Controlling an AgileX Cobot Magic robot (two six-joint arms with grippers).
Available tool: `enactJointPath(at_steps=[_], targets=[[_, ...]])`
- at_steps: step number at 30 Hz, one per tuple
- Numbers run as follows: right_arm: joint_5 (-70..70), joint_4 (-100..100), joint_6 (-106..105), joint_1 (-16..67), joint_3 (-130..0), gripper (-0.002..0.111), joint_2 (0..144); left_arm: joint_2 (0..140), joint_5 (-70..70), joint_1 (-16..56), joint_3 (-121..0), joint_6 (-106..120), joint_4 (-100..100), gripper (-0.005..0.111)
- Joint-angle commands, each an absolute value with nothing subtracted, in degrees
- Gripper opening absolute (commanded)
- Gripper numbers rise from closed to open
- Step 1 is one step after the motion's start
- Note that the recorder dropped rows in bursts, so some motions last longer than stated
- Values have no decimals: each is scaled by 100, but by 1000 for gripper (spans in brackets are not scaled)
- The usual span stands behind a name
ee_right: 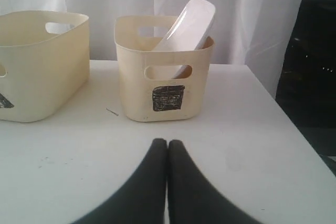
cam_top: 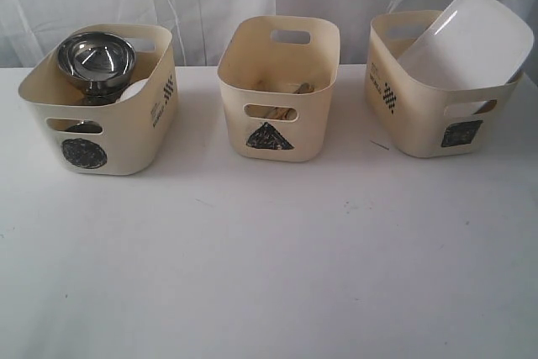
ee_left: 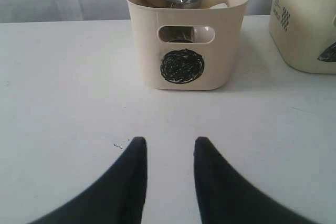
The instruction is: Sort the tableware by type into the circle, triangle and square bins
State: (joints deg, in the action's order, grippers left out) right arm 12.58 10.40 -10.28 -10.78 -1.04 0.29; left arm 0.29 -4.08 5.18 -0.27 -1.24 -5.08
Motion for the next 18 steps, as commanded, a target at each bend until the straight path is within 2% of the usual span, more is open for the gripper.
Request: enactJointPath(at_steps=[1,9,18], targets=[[819,775,-670,-1063,0,0,0,0,-429,534,0,-121,-549,36],[1023,201,152,-1063,0,0,0,0,-429,534,0,-121,-549,36],[1023,311,170,-1063,0,0,0,0,-429,534,0,-121,-549,36]])
